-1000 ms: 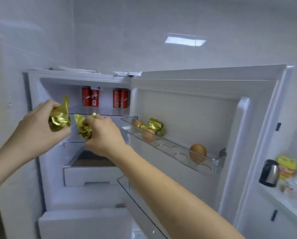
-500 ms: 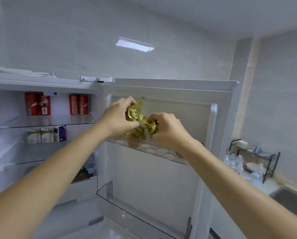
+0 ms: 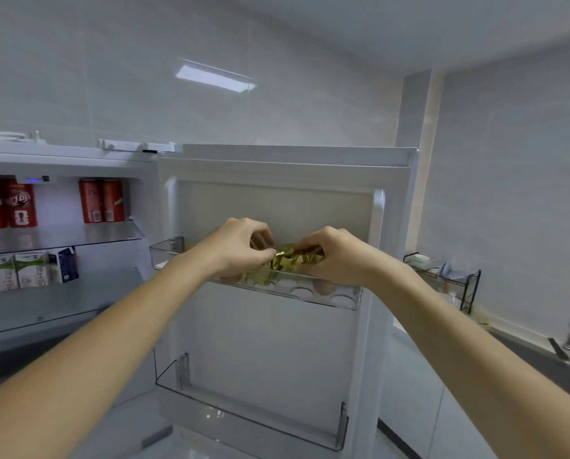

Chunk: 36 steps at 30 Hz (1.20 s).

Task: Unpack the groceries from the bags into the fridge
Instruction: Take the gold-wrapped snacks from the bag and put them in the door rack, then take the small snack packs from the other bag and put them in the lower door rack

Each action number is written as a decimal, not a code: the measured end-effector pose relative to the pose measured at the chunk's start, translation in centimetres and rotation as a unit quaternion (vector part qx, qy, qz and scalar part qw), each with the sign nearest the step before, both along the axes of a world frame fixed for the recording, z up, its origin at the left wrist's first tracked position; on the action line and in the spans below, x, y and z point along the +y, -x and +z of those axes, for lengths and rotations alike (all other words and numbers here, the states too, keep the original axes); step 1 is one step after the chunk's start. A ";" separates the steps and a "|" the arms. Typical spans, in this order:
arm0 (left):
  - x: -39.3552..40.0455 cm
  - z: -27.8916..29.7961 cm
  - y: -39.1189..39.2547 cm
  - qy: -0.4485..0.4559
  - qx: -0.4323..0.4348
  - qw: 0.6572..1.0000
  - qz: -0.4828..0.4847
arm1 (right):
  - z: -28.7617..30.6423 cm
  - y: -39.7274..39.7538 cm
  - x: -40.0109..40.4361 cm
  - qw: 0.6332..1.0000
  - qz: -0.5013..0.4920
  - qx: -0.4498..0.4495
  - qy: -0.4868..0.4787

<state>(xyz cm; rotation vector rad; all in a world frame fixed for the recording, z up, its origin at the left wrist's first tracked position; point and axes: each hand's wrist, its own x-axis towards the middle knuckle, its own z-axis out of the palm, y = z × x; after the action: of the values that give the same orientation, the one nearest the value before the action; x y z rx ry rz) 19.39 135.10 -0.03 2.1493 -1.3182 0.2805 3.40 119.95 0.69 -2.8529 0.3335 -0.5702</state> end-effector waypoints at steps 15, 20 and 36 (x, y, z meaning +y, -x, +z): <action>10.9 1.4 -1.8 0.077 -0.160 0.972 0.154 | 1.4 -6.1 10.2 0.970 0.148 -0.190 -0.013; 20.8 -0.6 -2.0 0.056 -0.174 0.931 0.316 | -1.0 -12.7 17.8 0.947 0.269 -0.177 -0.014; 37.3 -13.0 26.1 -0.042 -0.100 0.647 0.755 | -13.0 -4.8 40.0 0.735 0.665 -0.093 -0.094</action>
<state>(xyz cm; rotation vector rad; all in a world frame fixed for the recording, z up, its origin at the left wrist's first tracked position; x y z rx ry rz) -6.73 172.44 -12.99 2.7738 0.7863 1.0889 8.22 159.91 -12.26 -2.0077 -1.4608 -0.3985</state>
